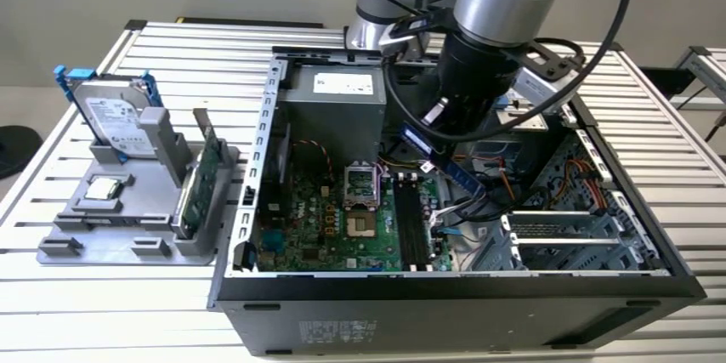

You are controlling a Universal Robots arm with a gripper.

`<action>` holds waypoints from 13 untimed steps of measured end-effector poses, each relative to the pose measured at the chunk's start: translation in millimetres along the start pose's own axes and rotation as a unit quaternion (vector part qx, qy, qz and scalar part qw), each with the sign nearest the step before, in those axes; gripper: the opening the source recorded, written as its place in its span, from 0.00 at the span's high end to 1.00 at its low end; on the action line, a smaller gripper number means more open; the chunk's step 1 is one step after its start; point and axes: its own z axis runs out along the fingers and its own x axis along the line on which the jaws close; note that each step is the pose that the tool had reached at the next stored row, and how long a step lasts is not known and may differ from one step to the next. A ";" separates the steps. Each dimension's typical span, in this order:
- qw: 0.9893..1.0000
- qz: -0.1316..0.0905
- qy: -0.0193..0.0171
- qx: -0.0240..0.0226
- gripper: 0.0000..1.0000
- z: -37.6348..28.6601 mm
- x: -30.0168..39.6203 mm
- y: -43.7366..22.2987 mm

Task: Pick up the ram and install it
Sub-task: 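Insert the ram into the slot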

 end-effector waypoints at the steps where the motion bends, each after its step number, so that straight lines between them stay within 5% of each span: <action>1: 1.000 0.002 0.000 0.000 1.00 0.0 0.0 0.0; 13: 1.000 0.021 0.000 0.001 1.00 0.8 0.2 -0.2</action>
